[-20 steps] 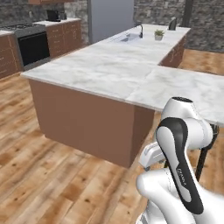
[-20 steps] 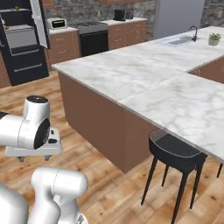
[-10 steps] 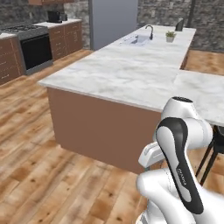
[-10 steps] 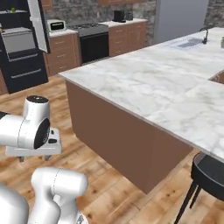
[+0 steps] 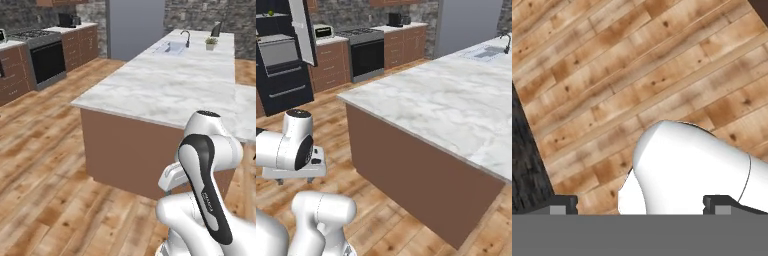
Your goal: Gather the mushroom and lime from the fridge and place them on a tray on the dining counter. Then gather the chicken drumsticks from the fridge and place them on the other tray.
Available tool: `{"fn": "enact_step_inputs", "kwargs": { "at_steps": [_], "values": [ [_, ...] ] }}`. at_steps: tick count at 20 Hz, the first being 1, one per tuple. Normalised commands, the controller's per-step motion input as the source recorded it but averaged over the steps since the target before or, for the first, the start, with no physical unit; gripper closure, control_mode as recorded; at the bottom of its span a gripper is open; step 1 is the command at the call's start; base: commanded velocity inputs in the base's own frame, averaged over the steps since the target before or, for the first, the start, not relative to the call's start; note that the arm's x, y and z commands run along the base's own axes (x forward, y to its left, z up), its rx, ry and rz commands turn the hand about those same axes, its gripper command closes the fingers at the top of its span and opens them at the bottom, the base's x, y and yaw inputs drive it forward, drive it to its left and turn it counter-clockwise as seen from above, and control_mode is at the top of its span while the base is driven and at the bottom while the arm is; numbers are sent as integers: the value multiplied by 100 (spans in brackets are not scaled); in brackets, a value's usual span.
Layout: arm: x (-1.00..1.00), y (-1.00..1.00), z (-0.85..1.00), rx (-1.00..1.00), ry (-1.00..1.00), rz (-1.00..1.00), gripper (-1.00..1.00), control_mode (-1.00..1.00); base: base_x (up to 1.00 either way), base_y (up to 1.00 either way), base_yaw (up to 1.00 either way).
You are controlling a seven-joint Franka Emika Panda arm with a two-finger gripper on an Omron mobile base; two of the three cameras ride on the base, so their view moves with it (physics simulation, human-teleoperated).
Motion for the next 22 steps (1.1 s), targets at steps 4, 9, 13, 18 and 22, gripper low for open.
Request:
{"fn": "enact_step_inputs", "kwargs": {
  "at_steps": [4, 9, 13, 18, 22],
  "values": [
    [0, 0, 0, 0, 0, 0, -100, 100, 100, 100, -7],
    [0, 0, 0, 0, 0, 0, -100, 100, 100, 100, -8],
    [0, 0, 0, 0, 0, 0, -100, 100, 100, 100, -9],
    [0, 0, 0, 0, 0, 0, -100, 100, 100, 100, -9],
    [0, 0, 0, 0, 0, 0, -100, 100, 100, 98, -9]
  ]
}}
